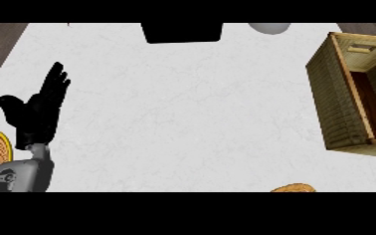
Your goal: Pick the lemon from the placemat and place it in the basket
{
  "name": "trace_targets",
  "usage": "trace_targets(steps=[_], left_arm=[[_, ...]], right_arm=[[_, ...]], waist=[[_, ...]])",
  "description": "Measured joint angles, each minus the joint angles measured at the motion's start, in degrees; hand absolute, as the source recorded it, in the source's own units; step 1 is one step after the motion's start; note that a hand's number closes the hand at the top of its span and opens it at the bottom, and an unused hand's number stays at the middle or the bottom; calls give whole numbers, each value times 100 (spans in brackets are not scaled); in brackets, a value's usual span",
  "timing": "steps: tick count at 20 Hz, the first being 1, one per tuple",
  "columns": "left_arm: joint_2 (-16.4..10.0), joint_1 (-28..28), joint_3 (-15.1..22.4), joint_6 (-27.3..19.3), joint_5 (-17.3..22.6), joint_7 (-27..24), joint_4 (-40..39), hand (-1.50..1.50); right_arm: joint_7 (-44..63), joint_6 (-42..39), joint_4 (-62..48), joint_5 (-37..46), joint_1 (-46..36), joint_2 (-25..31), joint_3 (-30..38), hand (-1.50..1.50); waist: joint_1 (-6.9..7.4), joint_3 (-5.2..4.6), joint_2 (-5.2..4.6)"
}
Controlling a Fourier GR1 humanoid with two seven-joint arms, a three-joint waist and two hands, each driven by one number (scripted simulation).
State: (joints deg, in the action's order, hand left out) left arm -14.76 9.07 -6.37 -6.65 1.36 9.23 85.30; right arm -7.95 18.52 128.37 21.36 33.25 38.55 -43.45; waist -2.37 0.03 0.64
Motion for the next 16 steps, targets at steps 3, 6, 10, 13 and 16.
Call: trace_targets(steps=[3,6,10,13,16], left_arm=[[-32,18,-42,42,41,25,12,0],[-26,103,-16,15,-9,89,-11,0],[20,-6,22,3,-28,69,124,0],[7,-42,16,52,-11,37,123,0],[-40,-28,-42,128,50,-4,94,0]], right_arm=[[-256,178,728,-273,539,594,507,150],[-426,294,959,-570,825,982,1079,150],[-392,420,1161,-1020,1040,1241,1715,150],[-259,507,1371,-1609,1042,1215,2112,150],[58,578,1508,-1935,889,1216,2621,150]], waist=[[-1,-2,-7],[8,-3,-21],[47,-10,-31],[75,-12,-44],[113,-17,-62]])
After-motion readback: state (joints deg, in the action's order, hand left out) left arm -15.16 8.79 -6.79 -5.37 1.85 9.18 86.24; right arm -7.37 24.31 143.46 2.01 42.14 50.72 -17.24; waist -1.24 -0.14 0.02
